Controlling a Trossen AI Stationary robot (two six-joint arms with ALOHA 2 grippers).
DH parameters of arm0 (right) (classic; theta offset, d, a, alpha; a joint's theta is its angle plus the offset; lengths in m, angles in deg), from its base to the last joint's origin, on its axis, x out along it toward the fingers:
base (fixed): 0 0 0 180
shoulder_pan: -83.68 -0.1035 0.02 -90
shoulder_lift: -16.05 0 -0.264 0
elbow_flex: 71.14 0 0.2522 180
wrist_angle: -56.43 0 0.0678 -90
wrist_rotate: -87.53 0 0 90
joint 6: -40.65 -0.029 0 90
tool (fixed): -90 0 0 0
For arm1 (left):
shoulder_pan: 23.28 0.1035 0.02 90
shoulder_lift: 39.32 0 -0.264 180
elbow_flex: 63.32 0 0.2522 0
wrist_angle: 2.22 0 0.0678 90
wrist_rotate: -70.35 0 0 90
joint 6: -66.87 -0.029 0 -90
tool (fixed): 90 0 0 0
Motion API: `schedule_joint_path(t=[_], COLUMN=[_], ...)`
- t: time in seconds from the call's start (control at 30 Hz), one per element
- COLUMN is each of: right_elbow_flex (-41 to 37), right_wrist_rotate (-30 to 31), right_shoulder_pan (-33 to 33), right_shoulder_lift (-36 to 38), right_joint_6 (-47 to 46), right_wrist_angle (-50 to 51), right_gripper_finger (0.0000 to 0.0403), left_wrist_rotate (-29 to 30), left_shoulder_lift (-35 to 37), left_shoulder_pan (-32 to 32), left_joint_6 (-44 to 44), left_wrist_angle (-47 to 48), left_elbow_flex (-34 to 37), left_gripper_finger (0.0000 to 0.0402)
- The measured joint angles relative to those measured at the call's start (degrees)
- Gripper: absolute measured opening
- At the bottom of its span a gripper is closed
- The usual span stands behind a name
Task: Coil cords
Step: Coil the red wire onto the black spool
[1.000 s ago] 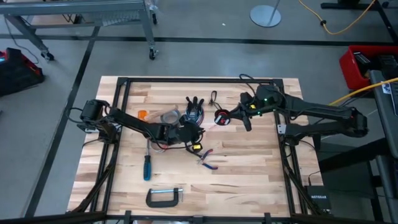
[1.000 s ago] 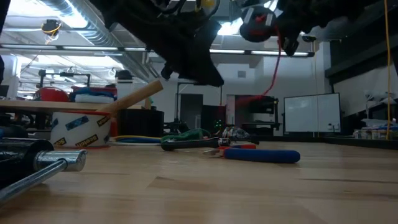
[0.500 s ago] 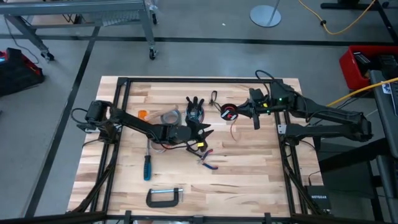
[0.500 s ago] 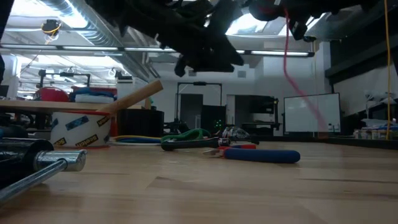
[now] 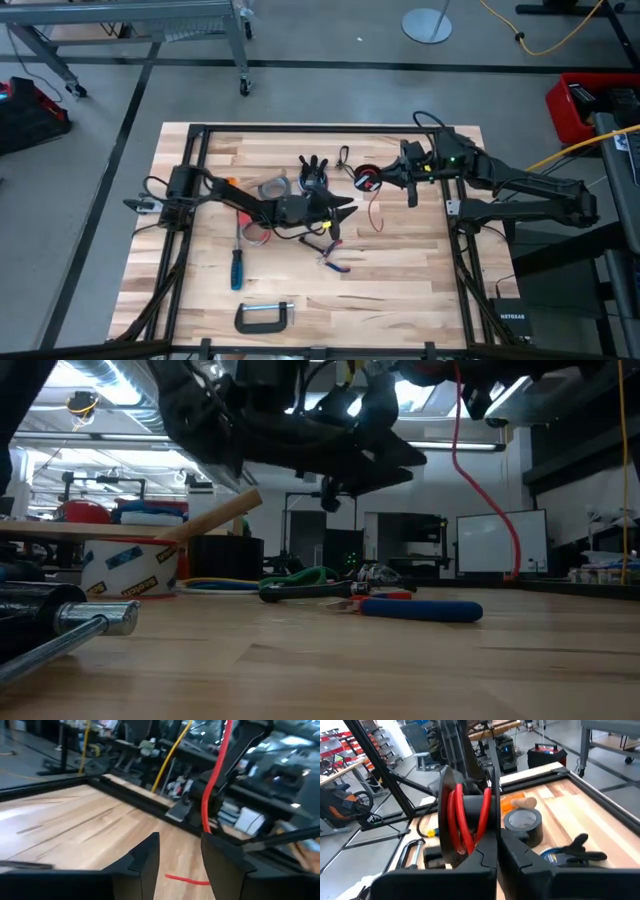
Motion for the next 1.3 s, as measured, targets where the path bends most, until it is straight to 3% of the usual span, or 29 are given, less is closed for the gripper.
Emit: schedule_joint_path(t=[0.33, 0.73, 1.3], right_elbow_flex=[0.0, -0.02, -0.02], right_wrist_rotate=[-0.02, -0.48, -0.31], right_shoulder_pan=[-0.02, -0.04, -0.04], right_shoulder_lift=[-0.41, -1.03, -1.07], right_joint_6=[0.04, 0.04, 0.04], right_wrist_angle=[-3.09, -4.75, -7.92], right_gripper_finger=[0.0001, 0.0001, 0.0001], left_wrist_rotate=[-5.94, -5.89, -5.85], left_shoulder_lift=[-2.74, -2.74, -2.74], left_shoulder_pan=[0.33, 0.61, 1.62], left_joint_6=[-1.9, -2.61, -1.69], left_wrist_angle=[0.11, 5.91, 5.39], left_elbow_flex=[-4.98, -6.71, -6.69], left_gripper_finger=[0.0137, 0.0137, 0.0136])
